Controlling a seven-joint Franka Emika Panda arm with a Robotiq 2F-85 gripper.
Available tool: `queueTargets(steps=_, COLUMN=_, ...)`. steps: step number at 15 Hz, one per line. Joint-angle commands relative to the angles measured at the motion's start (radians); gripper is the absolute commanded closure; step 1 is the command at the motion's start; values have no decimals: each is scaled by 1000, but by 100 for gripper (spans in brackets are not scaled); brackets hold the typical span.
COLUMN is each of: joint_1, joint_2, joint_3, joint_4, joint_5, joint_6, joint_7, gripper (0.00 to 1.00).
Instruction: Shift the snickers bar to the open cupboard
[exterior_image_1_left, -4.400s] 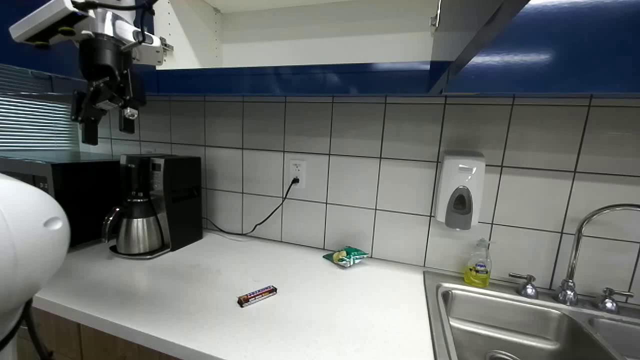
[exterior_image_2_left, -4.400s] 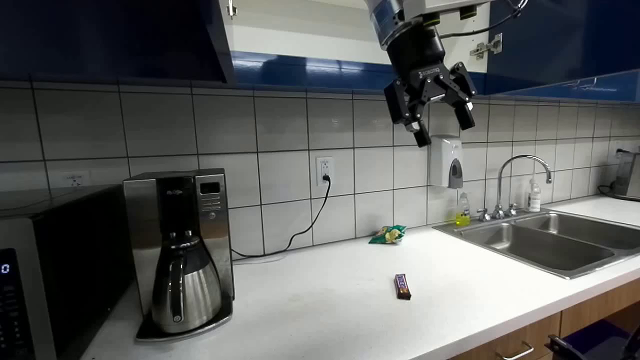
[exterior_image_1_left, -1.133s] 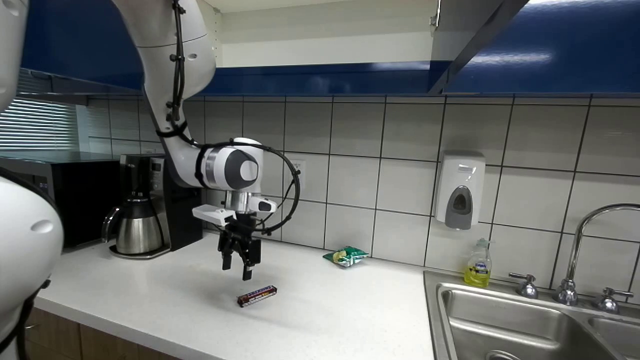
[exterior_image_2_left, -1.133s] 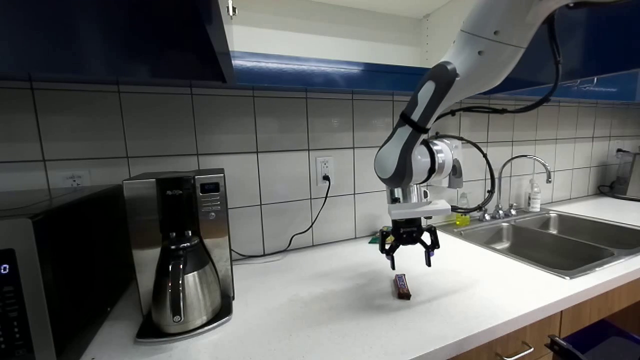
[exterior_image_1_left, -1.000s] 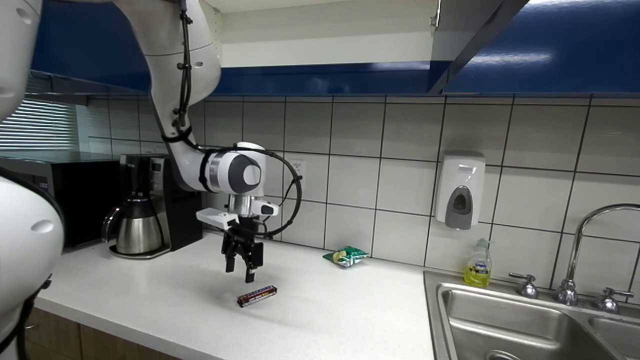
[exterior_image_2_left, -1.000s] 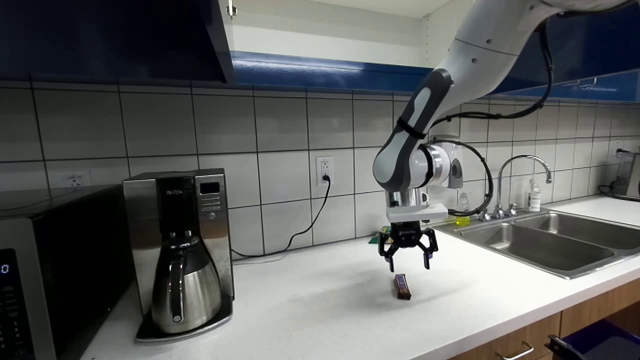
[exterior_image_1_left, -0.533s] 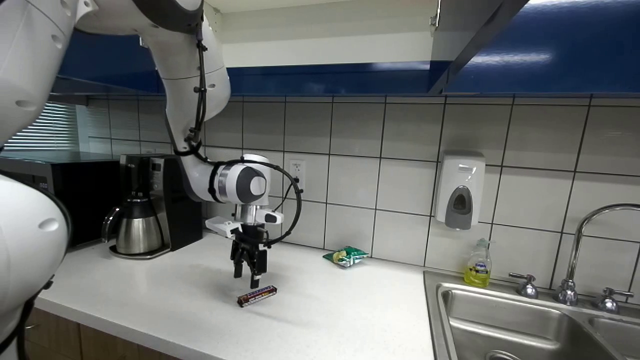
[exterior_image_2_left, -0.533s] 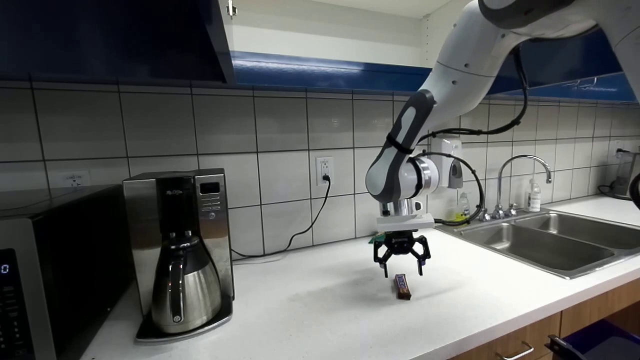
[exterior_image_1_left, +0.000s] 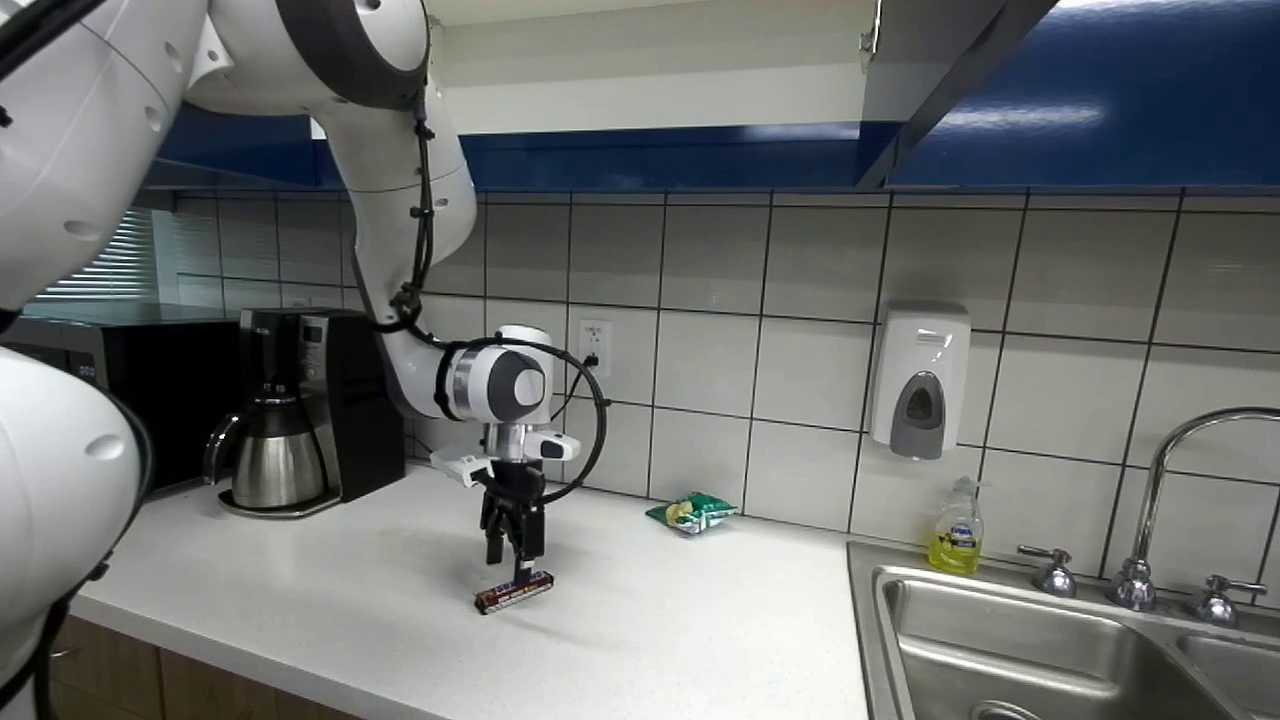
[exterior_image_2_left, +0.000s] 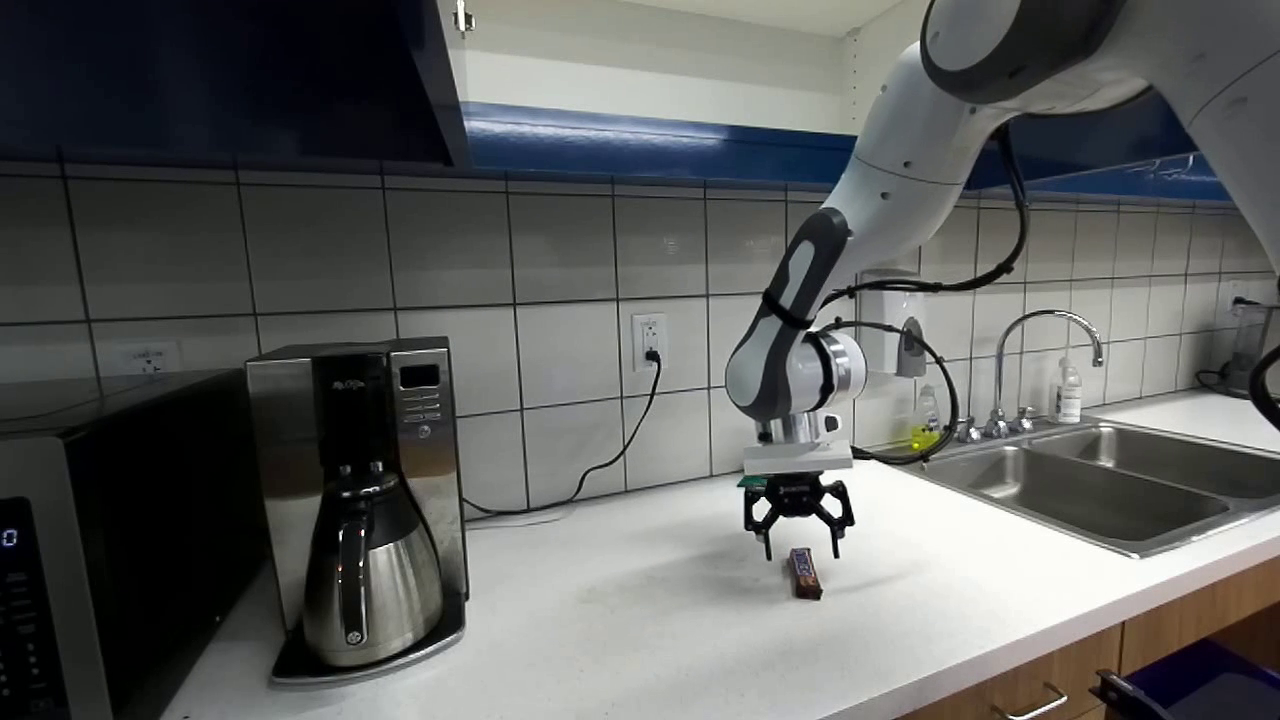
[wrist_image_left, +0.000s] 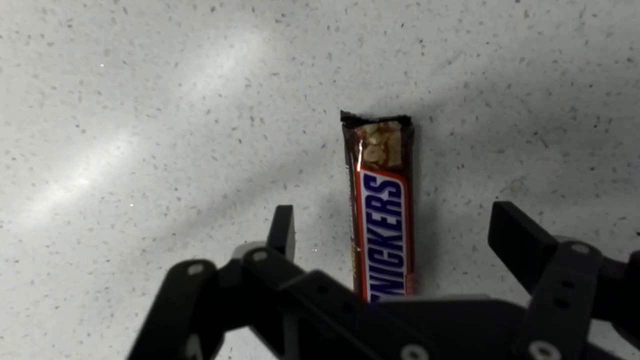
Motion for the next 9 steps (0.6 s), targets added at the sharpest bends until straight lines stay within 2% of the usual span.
queueTargets(steps=1, joint_1=19, joint_2=29, joint_3=-23, joint_4=39, joint_5=12, joint_6=0, joint_7=35, gripper=0)
queueTargets(steps=9, joint_1=17, joint_2=75, joint_3=-30, joint_4=66, joint_5=29, joint_6=3, joint_7=44, gripper=0)
